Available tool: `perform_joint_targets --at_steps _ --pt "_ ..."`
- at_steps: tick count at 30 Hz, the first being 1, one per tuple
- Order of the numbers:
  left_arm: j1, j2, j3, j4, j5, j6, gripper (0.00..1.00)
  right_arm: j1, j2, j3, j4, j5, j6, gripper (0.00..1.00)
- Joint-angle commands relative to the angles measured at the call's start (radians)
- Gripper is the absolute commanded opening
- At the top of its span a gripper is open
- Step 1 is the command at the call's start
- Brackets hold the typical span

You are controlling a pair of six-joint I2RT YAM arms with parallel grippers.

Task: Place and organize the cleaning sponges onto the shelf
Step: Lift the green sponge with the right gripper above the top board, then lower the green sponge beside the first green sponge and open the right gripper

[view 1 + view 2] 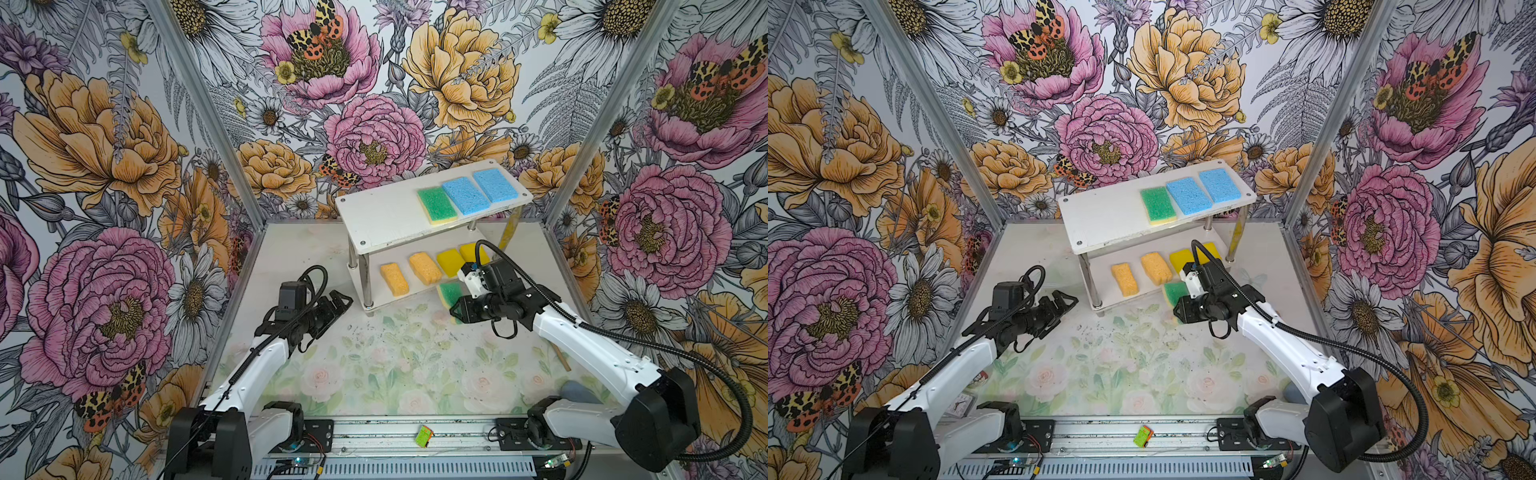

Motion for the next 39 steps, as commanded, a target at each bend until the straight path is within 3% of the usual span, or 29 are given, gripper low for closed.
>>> perform_joint_targets --at_steps 1,6,12,25,31,39 --pt "-0.010 0.010 0.014 0.002 -0.034 0.030 0.99 0.048 -0.087 0.168 -0.125 -0.020 -0.019 0.35" --pt "0.011 0.028 -0.026 0.077 0.017 0.039 0.99 0.102 -0.072 0.438 -0.280 0.050 -0.004 0.36" --pt "0.052 0.064 -0.075 0.157 0.066 0.056 0.99 0.154 0.047 0.768 -0.431 0.140 -0.012 0.37" --pt "0.067 0.082 -0.088 0.176 0.066 0.123 0.99 0.243 0.530 1.463 -0.537 0.273 -0.044 0.37" --pt "0.104 0.051 -0.098 0.183 0.098 0.128 0.99 0.255 0.701 1.656 -0.534 0.338 -0.037 0.37" --pt "0.097 0.036 -0.111 0.208 0.103 0.103 0.99 0.263 0.784 1.681 -0.516 0.381 -0.034 0.38"
